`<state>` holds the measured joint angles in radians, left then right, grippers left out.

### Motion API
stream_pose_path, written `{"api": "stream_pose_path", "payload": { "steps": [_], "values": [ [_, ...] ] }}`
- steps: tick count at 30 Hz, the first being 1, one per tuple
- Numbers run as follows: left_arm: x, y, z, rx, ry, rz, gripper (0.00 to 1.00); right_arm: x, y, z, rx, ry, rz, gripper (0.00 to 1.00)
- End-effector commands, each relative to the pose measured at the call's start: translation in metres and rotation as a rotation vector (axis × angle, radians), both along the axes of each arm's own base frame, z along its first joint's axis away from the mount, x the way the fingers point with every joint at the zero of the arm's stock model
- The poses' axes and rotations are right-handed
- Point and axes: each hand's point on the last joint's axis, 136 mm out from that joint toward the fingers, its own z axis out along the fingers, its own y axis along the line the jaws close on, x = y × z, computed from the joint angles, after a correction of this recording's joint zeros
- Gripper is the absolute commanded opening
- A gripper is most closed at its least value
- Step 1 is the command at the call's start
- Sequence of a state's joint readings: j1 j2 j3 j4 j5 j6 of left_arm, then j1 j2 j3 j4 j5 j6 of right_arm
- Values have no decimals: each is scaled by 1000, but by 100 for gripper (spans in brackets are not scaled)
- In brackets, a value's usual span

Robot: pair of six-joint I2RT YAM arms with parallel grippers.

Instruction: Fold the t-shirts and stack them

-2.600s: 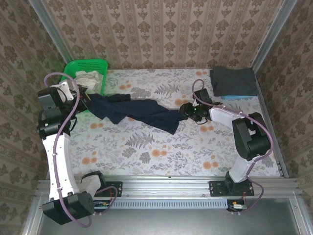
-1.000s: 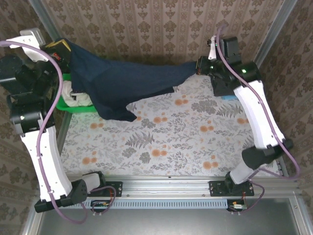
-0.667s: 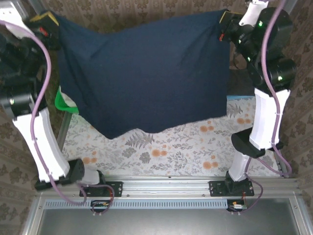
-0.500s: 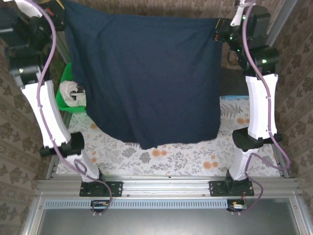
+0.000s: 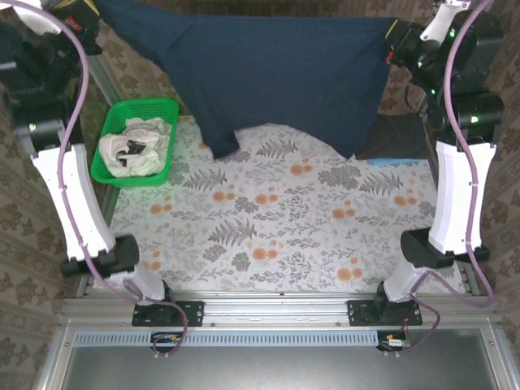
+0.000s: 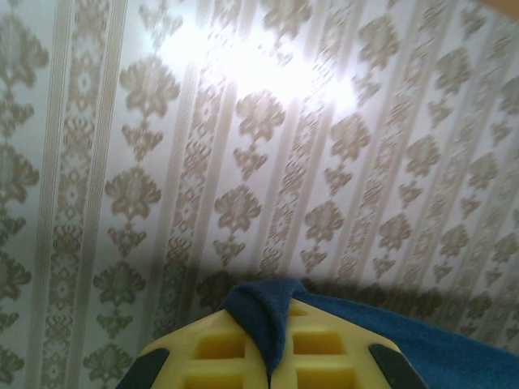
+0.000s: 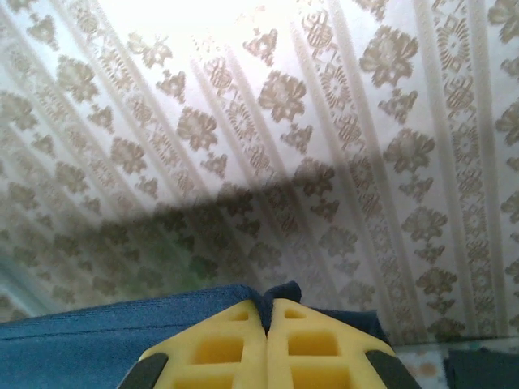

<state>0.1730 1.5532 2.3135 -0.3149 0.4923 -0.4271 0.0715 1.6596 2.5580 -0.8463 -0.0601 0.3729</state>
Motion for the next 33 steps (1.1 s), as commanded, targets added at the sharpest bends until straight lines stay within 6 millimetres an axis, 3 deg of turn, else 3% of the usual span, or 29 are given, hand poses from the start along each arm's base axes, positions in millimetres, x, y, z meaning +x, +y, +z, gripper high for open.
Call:
{"api": "stream_pose_path", "payload": {
  "steps": [1, 2, 4, 6, 9, 12, 15, 17, 19, 21, 23, 25, 30, 33],
  "values": [
    [-54, -7, -3, 21, -132, -2, 0, -26, 18, -22, 30, 40, 128, 0],
    [-63, -7, -30, 4, -124, 19, 0, -31, 29, -41, 32, 65, 183, 0],
    [-76, -8, -96, -28, -49, 50, 0, -44, 43, -101, 47, 152, 240, 0],
    [-79, -17, -186, -72, 102, 41, 0, -55, 52, -186, 67, 293, 256, 0],
    [-84, -35, -314, -144, 338, 17, 0, -71, 47, -316, 146, 509, 184, 0],
    [-96, -49, -431, -174, 610, -3, 0, -102, 34, -430, 167, 773, 89, 0],
    [-120, -61, -501, -177, 826, -39, 0, -135, 26, -488, 148, 952, 43, 3],
    [-136, -57, -526, -182, 918, -8, 0, -152, 19, -501, 112, 1018, 15, 5],
    [-145, -53, -538, -194, 967, 18, 0, -158, 11, -497, 77, 1034, -12, 14],
    [-152, -50, -547, -189, 1018, 42, 17, -156, 9, -483, 53, 1024, -11, 36],
    [-157, -48, -554, -172, 1072, 56, 26, -150, 12, -466, 50, 993, 1, 47],
    [-160, -46, -556, -142, 1116, 71, 37, -142, 17, -449, 57, 948, 22, 49],
    [-150, -37, -534, -126, 1105, 132, 50, -121, 36, -418, 39, 841, 72, 52],
    [-124, -39, -516, -122, 1044, 136, 54, -98, 52, -431, 58, 844, 103, 53]
  ]
}}
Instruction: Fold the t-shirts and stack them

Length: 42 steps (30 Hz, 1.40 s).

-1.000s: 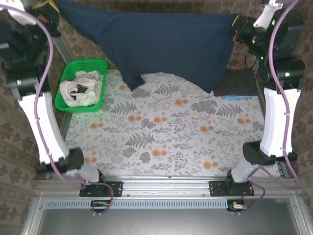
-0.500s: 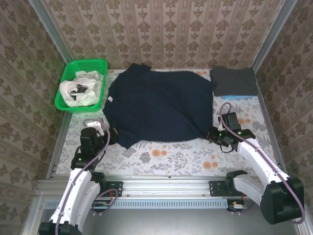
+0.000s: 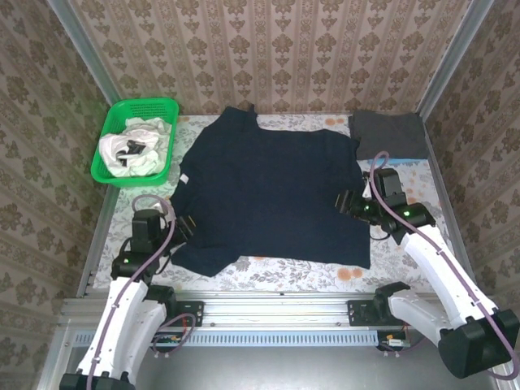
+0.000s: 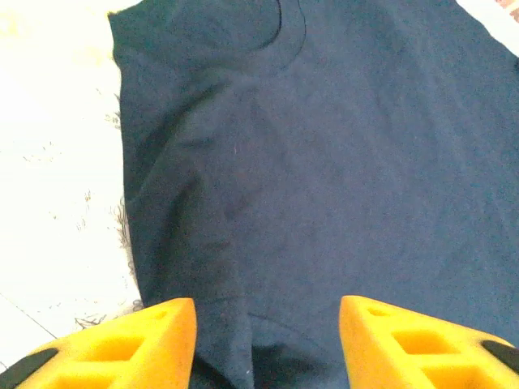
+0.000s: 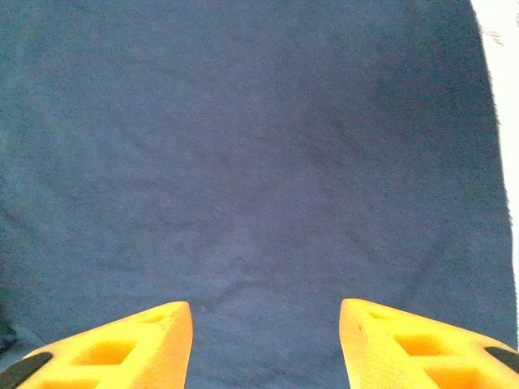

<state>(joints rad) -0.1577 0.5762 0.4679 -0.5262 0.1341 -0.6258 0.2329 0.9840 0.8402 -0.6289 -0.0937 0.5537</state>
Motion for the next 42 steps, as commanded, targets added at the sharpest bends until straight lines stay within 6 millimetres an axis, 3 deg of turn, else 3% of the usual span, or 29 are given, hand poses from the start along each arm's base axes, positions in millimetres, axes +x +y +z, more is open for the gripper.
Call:
{"api": "stream_pose_path", "payload": {
  "steps": [1, 3, 6, 12, 14, 17, 20, 26, 29, 32, 38, 42],
  "values": [
    [30, 2, 27, 47, -72, 11, 54, 31, 15, -10, 11, -8, 7, 53],
    [55, -3, 32, 67, -68, -6, 56, 50, 24, -32, -27, 40, 21, 53],
    [101, -29, 30, 57, -84, -108, 57, 72, 23, -68, -94, 132, -3, 53],
    [178, -53, -22, 75, 56, -176, 56, 114, 25, -122, -169, 249, -23, 53],
    [189, -52, -46, 72, 133, -170, 53, 128, 34, -136, -154, 279, -4, 52],
    [173, -39, -81, 83, 255, -143, 51, 138, 44, -149, -135, 317, 12, 52],
    [134, -25, -108, 84, 346, -101, 51, 141, 54, -150, -117, 310, 37, 52],
    [60, -27, -141, 75, 474, -75, 50, 133, 78, -150, -116, 331, 110, 53],
    [41, -17, -141, 85, 493, -27, 51, 119, 81, -146, -168, 330, 118, 54],
    [48, -8, -128, 98, 450, -1, 53, 99, 69, -147, -187, 341, 86, 56],
    [104, 3, -69, 148, 324, -9, 57, 77, 20, -158, -242, 383, -39, 57],
    [154, -11, -37, 159, 243, -70, 61, 90, 21, -148, -229, 339, -19, 58]
  ]
}}
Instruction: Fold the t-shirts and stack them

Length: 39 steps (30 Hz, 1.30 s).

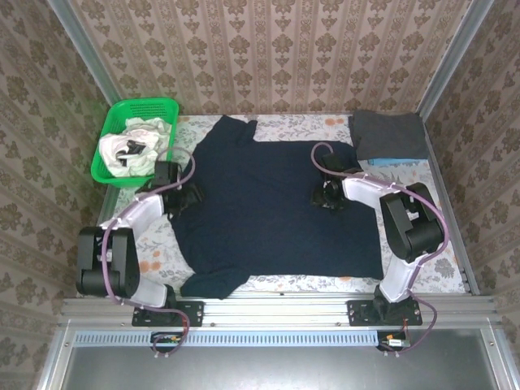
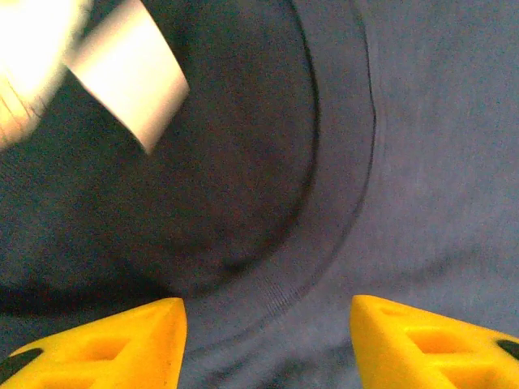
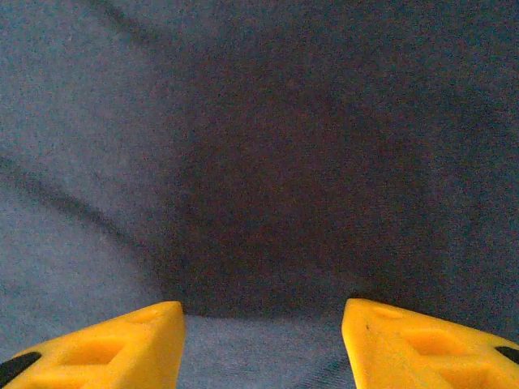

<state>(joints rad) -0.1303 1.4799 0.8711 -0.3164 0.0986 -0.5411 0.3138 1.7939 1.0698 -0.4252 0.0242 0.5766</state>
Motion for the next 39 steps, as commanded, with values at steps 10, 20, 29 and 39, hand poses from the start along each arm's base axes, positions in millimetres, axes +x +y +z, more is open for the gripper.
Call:
{"api": "stream_pose_path", "payload": {
  "steps": [10, 20, 29, 39],
  "values": [
    [125, -48, -39, -24, 27, -162, 62, 50, 35, 0, 57, -6, 71, 57],
    [172, 0, -87, 50, 150, -38, 55, 67, 56, 1, 56, -13, 90, 57],
    [180, 20, -71, 91, 120, -1, 52, 33, 14, 38, -5, -63, 11, 63],
    [180, -20, 30, 57, -46, -125, 60, -102, -57, 57, -120, -6, -115, 68]
  ]
}}
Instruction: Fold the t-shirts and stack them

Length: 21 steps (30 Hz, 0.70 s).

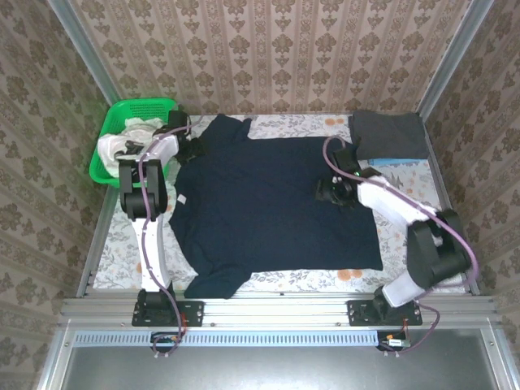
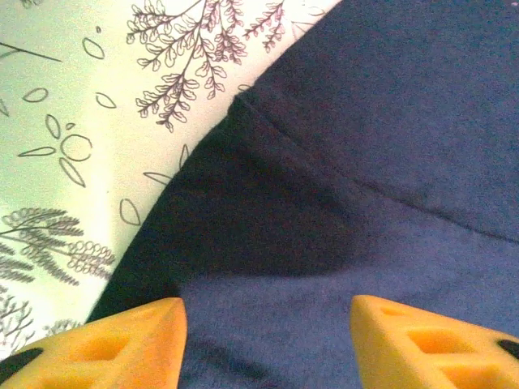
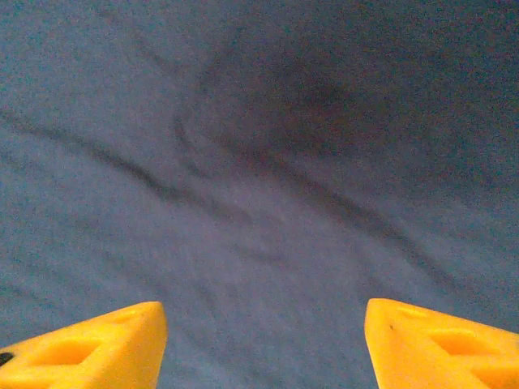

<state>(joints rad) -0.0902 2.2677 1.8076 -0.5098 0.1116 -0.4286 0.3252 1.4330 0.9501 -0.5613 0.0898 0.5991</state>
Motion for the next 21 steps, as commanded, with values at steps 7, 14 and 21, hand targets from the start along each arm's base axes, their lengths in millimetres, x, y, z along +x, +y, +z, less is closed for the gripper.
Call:
{"api": "stream_pose_path", "payload": {
  "steps": [7, 14, 21],
  "values": [
    [-122, -58, 115, -47, -146, -215, 72, -142, -79, -35, -70, 116, -332, 77],
    [-295, -21, 88, 25, -34, -101, 72, -162, -101, -40, -46, 112, -555, 74],
    [-414, -19, 42, -7, 86, -8, 56, -161, -95, -51, 59, 86, -600, 64]
  ]
}}
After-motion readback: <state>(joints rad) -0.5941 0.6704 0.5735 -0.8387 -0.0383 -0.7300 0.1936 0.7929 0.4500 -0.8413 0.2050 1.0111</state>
